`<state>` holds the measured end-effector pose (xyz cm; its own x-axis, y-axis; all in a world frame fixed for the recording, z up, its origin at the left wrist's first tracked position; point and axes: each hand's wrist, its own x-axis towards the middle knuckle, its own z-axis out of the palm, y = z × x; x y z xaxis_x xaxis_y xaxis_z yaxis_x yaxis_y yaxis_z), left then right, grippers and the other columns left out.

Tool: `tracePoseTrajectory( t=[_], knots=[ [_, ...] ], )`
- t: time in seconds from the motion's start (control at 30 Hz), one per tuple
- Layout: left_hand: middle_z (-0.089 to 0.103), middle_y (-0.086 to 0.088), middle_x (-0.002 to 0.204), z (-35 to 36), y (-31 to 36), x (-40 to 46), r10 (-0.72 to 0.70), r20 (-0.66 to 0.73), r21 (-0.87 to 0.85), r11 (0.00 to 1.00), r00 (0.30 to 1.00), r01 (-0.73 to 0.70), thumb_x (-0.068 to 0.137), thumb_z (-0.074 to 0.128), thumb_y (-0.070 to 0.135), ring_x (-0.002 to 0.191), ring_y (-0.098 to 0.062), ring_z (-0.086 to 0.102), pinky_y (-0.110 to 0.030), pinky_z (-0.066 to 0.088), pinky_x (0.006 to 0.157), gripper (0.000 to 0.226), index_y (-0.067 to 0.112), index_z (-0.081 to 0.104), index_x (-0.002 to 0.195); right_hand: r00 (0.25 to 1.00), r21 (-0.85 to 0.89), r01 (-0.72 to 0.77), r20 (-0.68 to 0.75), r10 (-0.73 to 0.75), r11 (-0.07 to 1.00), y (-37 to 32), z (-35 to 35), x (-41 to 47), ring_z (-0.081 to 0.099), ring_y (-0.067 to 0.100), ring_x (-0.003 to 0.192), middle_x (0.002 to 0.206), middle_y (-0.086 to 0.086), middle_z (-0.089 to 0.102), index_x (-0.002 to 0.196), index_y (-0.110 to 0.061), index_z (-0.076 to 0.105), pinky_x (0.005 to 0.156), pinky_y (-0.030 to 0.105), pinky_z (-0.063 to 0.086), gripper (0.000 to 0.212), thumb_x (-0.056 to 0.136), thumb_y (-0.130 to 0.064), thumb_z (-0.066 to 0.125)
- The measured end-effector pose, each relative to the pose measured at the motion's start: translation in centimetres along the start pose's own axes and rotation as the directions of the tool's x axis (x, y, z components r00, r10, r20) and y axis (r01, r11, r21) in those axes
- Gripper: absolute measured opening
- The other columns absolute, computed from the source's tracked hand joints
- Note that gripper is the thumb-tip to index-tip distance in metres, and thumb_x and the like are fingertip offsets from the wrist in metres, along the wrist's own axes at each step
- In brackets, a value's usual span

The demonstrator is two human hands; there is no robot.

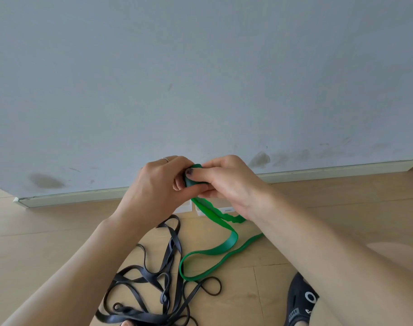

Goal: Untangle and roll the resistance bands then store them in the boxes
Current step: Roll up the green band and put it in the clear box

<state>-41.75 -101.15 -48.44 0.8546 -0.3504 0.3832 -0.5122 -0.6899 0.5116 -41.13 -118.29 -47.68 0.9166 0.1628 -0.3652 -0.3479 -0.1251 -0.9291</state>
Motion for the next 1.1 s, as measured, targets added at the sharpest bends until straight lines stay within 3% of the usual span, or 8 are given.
tracePoseTrajectory(
  t=[0.07, 0.13, 0.2, 0.33, 0.43, 0.6, 1.0, 1.1],
  knots=[
    [0.057, 0.011, 0.073, 0.0, 0.0, -0.1, 0.027, 0.026, 0.094, 0.995, 0.999, -0.029, 0.081, 0.061, 0.049, 0.064, -0.014, 0.056, -0.035, 0.050, 0.058, 0.031, 0.020, 0.068, 0.092, 0.999, -0.179, 0.044, -0.020, -0.048, 0.983, 0.2, 0.2, 0.2, 0.071, 0.019, 0.075, 0.080, 0.016, 0.073, 0.091, 0.006, 0.071, 0.085, 0.042, 0.063, 0.038, 0.082, -0.031, 0.078],
    [0.059, 0.008, 0.076, 0.1, 0.2, -0.1, 0.085, 0.057, 0.192, 0.977, 0.995, -0.095, 0.079, 0.052, 0.043, 0.060, -0.022, 0.052, -0.040, 0.051, 0.053, 0.034, 0.016, 0.068, 0.093, 0.994, -0.400, 0.068, -0.050, -0.096, 0.914, 0.3, 0.7, -0.2, 0.046, 0.015, 0.058, 0.065, 0.007, 0.051, 0.076, -0.001, 0.059, 0.059, 0.033, 0.047, 0.045, 0.077, -0.040, 0.080],
    [0.061, 0.006, 0.078, 0.3, 0.2, -0.1, 0.119, 0.065, 0.220, 0.967, 0.991, -0.130, 0.078, 0.049, 0.041, 0.058, -0.024, 0.053, -0.042, 0.053, 0.051, 0.036, 0.015, 0.068, 0.094, 0.982, -0.474, 0.088, -0.104, -0.155, 0.876, 0.3, 0.9, -0.5, 0.053, 0.024, 0.060, 0.068, 0.009, 0.060, 0.079, -0.001, 0.063, 0.058, 0.037, 0.044, 0.047, 0.076, -0.043, 0.082],
    [0.060, 0.012, 0.083, 0.3, -0.1, -0.2, 0.063, -0.010, 0.080, 0.995, 0.998, -0.062, 0.082, 0.062, 0.048, 0.070, -0.010, 0.056, -0.032, 0.055, 0.066, 0.035, 0.020, 0.070, 0.102, 0.981, -0.315, 0.089, -0.139, -0.138, 0.945, -0.2, 0.5, -0.3, 0.072, 0.029, 0.080, 0.094, 0.022, 0.074, 0.096, 0.000, 0.074, 0.087, 0.054, 0.058, 0.053, 0.067, -0.043, 0.081],
    [0.062, 0.009, 0.085, 0.2, -0.5, -0.2, 0.026, -0.034, 0.014, 1.000, 0.999, -0.025, 0.080, 0.083, 0.034, 0.078, -0.011, 0.060, -0.032, 0.054, 0.075, 0.030, 0.021, 0.072, 0.104, 0.996, -0.138, 0.016, -0.089, -0.028, 0.990, -0.2, 0.1, 0.1, 0.077, 0.030, 0.091, 0.098, 0.018, 0.078, 0.107, 0.002, 0.072, 0.092, 0.048, 0.061, 0.062, 0.065, -0.043, 0.084],
    [0.066, 0.012, 0.089, -0.2, -0.2, 0.1, -0.019, -0.037, -0.081, 0.997, 0.999, 0.016, 0.077, 0.086, 0.020, 0.085, -0.014, 0.063, -0.025, 0.053, 0.081, 0.036, 0.022, 0.073, 0.110, 1.000, 0.050, -0.021, 0.013, 0.020, 0.999, -0.2, -0.6, 0.0, 0.077, 0.031, 0.097, 0.102, 0.019, 0.079, 0.112, 0.009, 0.070, 0.090, 0.036, 0.063, 0.034, 0.093, -0.019, 0.076],
    [0.065, 0.008, 0.105, -0.6, 0.0, -0.5, -0.031, -0.009, -0.128, 0.991, 0.999, 0.029, 0.075, 0.090, 0.015, 0.080, -0.012, 0.064, -0.018, 0.056, 0.081, 0.040, 0.019, 0.074, 0.112, 1.000, 0.073, -0.020, 0.016, 0.018, 0.997, -0.7, -0.3, -0.8, 0.077, 0.034, 0.100, 0.118, 0.024, 0.072, 0.118, -0.003, 0.056, 0.088, 0.042, 0.064, 0.027, 0.096, -0.010, 0.071],
    [0.066, 0.008, 0.089, -0.7, 0.1, -0.6, -0.044, 0.006, -0.125, 0.991, 0.999, 0.044, 0.077, 0.088, 0.017, 0.082, -0.015, 0.064, -0.025, 0.055, 0.079, 0.028, 0.021, 0.074, 0.101, 0.999, 0.047, -0.023, 0.041, 0.021, 0.999, -0.6, -0.3, -0.9, 0.077, 0.030, 0.098, 0.114, 0.024, 0.074, 0.113, -0.005, 0.057, 0.089, 0.040, 0.064, 0.023, 0.097, -0.012, 0.071]
  ],
)
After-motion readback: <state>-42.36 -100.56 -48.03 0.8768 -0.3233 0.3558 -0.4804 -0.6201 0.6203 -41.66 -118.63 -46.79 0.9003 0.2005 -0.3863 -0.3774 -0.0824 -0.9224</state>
